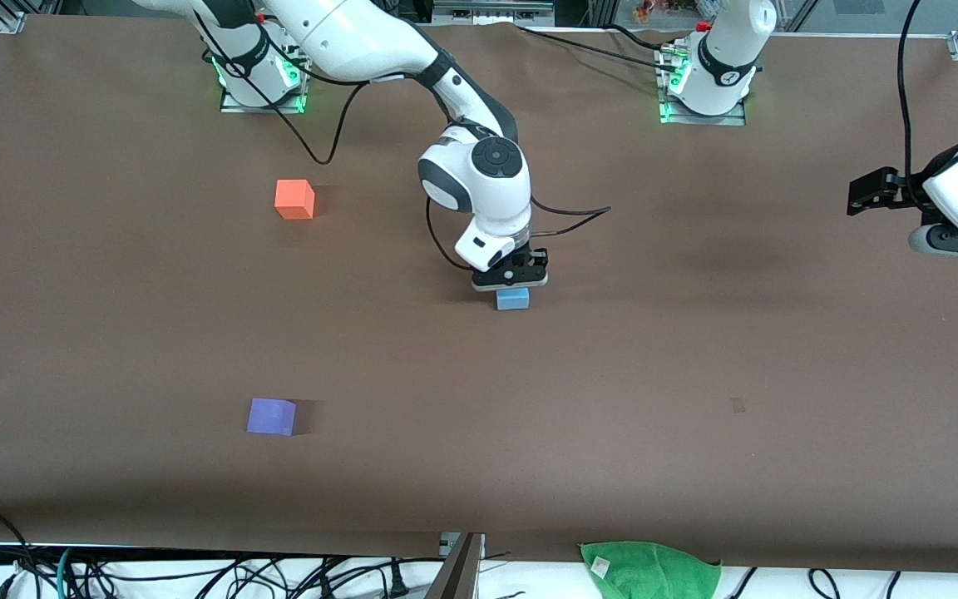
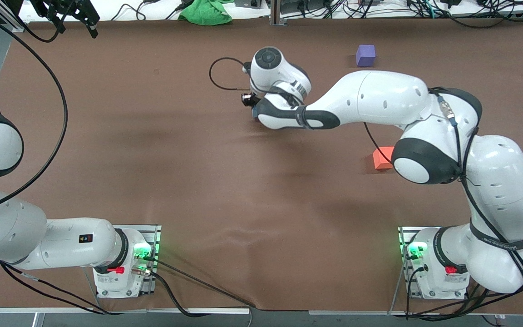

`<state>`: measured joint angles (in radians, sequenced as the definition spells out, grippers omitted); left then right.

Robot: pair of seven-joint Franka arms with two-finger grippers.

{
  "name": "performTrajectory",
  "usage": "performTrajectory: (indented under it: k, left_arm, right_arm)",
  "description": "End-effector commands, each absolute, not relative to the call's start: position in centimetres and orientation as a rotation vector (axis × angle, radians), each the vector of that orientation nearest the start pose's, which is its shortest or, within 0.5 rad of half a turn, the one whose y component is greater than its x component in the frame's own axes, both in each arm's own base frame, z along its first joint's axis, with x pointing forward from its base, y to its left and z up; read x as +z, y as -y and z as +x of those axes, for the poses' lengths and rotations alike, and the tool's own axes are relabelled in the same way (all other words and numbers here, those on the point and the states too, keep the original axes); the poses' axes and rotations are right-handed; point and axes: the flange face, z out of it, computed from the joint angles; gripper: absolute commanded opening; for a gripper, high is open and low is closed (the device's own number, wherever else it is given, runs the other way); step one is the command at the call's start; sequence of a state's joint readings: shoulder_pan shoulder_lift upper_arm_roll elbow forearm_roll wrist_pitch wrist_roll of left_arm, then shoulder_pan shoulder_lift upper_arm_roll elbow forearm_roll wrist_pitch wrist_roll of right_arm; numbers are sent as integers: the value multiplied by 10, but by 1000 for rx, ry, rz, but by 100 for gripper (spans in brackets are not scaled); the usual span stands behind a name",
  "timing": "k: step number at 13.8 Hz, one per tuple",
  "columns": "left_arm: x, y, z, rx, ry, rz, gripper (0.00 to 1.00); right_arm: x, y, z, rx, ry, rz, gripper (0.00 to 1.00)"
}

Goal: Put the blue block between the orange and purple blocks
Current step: 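Carry the blue block with the right gripper toward the orange block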

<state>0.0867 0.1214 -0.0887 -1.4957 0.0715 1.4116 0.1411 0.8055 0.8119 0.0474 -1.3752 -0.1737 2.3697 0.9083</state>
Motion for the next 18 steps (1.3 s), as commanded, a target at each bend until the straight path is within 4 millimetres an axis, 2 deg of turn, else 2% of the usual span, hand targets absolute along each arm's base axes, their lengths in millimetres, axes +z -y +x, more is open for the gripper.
performTrajectory:
  k: [1, 4, 6, 8, 10, 11, 15, 18]
  left_arm:
    - [588, -18, 567, 309, -184, -3087, 100]
    - [596, -14, 564, 289, -192, -3094, 100]
    - [603, -11, 560, 278, -200, -3093, 100]
    - [604, -9, 558, 287, -205, -3094, 100]
    - [605, -9, 558, 282, -205, -3094, 100]
    - [604, -9, 558, 287, -206, -3097, 100]
    - [605, -8, 558, 282, -206, -3100, 100]
    - [605, -7, 558, 282, -211, -3101, 100]
  right_arm:
    - [305, -514, 529, -255, 20, -3118, 50]
    - [337, -440, 551, -130, 42, -3133, 50]
    - [346, -374, 564, -71, 100, -3132, 50]
    - [339, -301, 575, 11, 161, -3125, 50]
    - [315, -230, 579, 77, 140, -3125, 50]
    - [303, -204, 577, 78, 111, -3127, 51]
    - [252, -157, 539, -45, 61, -3125, 51]
    - [232, -150, 534, -74, 34, -3122, 51]
